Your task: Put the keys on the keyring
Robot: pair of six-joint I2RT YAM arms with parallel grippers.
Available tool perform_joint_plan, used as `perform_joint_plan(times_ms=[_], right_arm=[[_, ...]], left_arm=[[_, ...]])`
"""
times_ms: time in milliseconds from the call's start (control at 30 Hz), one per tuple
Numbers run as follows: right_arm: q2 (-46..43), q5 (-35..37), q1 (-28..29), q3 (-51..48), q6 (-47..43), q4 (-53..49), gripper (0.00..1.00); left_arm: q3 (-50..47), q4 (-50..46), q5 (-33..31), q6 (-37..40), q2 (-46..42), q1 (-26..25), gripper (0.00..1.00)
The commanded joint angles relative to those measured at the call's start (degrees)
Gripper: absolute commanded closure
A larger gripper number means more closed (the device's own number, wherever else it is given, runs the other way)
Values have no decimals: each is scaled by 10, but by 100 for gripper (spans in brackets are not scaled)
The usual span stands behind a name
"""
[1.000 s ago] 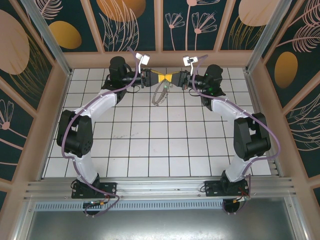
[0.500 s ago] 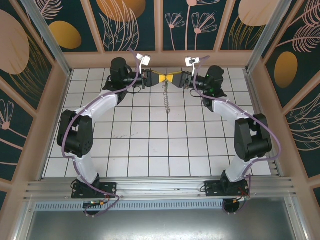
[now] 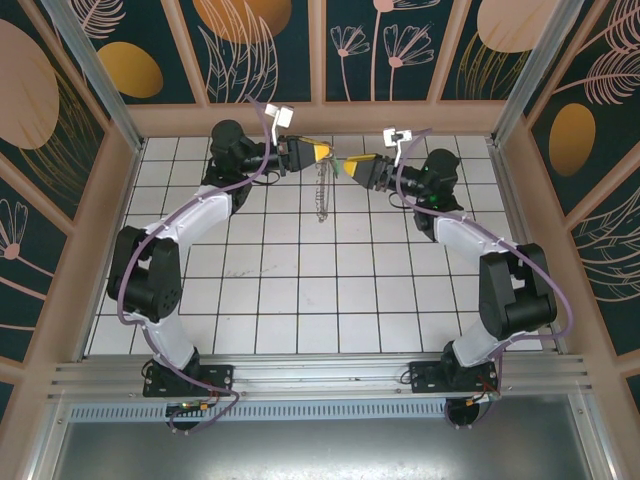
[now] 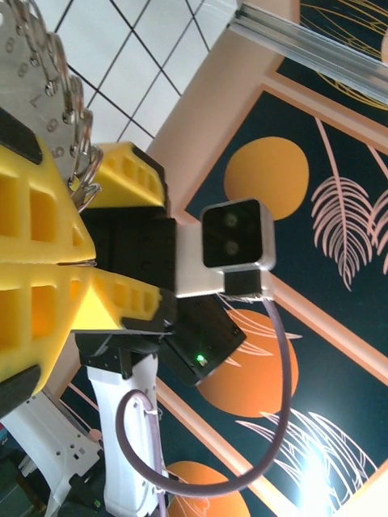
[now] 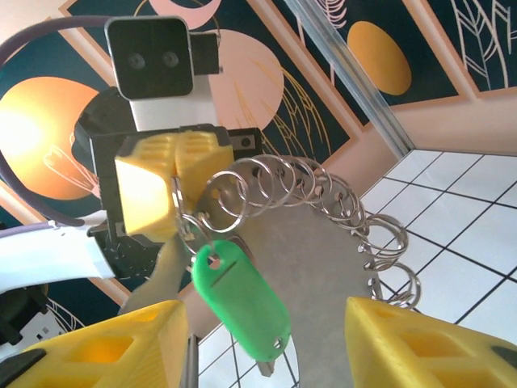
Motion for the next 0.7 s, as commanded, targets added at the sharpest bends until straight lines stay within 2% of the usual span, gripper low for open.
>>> perform_joint_plan(times_ms=[0,333,433,500,667], right_arm=[[-13,9,21,4,-28,18,44],[10,8,51,50,-54,-21,43],[14,7,55,55,-55,-25,47],[15,5,58,56,-58,-30,53],[14,-3,64,54,-72,-54,87]], left_arm=[[-7,57,5,-23,-31,-1,100],[-22,57,12,-23,-37,-2,100],[-25,56,11,-24,-37,-2,100],[-25,57,6,-23,-37,-2,100],[-23,65,-6,-30,-37,-2,100]])
